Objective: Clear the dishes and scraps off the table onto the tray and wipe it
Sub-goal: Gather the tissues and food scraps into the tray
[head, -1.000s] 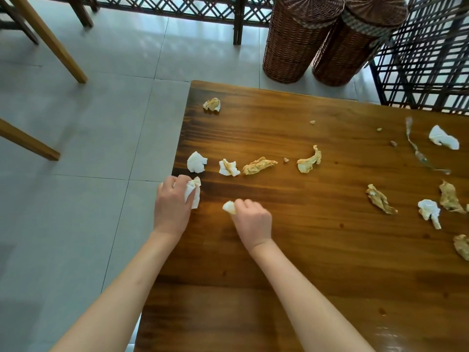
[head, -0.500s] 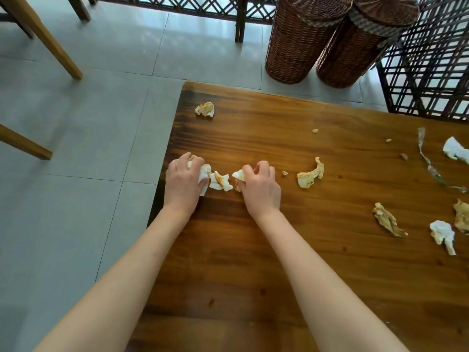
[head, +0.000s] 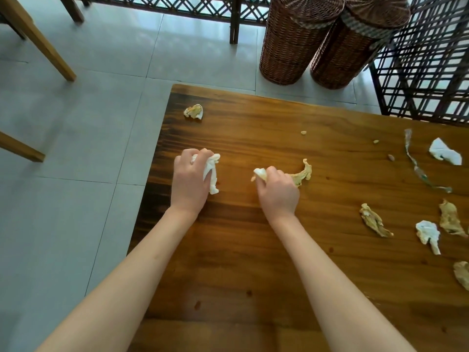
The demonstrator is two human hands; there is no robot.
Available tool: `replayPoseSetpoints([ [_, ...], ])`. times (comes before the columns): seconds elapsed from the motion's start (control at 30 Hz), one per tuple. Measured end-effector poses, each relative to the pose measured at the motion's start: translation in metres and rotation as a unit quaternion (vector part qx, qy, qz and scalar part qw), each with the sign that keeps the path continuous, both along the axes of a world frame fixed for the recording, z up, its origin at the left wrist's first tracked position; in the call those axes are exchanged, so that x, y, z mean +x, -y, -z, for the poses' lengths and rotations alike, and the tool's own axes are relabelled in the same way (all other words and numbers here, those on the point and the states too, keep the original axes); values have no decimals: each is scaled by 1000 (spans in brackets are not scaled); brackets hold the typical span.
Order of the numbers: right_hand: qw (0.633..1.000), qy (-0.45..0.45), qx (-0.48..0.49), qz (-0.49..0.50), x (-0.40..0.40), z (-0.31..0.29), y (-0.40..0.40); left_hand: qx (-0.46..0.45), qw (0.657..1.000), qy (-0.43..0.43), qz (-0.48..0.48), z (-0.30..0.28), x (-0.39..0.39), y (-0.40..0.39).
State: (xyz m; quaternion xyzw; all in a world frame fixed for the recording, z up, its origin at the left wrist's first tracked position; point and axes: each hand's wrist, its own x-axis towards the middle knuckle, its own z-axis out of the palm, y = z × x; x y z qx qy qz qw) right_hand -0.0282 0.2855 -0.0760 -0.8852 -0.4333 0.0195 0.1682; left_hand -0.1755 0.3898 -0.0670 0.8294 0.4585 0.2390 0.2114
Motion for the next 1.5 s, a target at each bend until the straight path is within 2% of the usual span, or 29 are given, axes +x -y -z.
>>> replayPoseSetpoints([
  [0.1, 999, 20, -2, 49, 34, -4, 1, -4, 999, -35, 33, 4, 15, 12],
  [0.2, 997, 37, -42, 57, 51, -1, -1, -7, 997, -80, 24, 14, 18, 19],
  [0.4, 989, -51, -128, 43, 40, 16, -10, -2, 991, -132, -13, 24, 22, 18],
  [0.67, 999, 22, -8, -22, 31, 22, 4, -9, 992, -124, 3, 26, 14, 28],
  [1.0, 999, 5, -9, -35, 29, 19, 3, 3, 994, -110, 21, 25, 17, 31],
  [1.23, 996, 42, -17, -76, 25, 16, 0, 3, 995, -100, 29, 27, 18, 28],
  [1.37, 996, 29, -25, -83, 38, 14, -8, 16, 995, -92, 47, 22, 22, 6],
  [1.5, 999, 16, 11, -31, 79, 0, -30, 51, 996, -69, 27, 10, 39, -41],
])
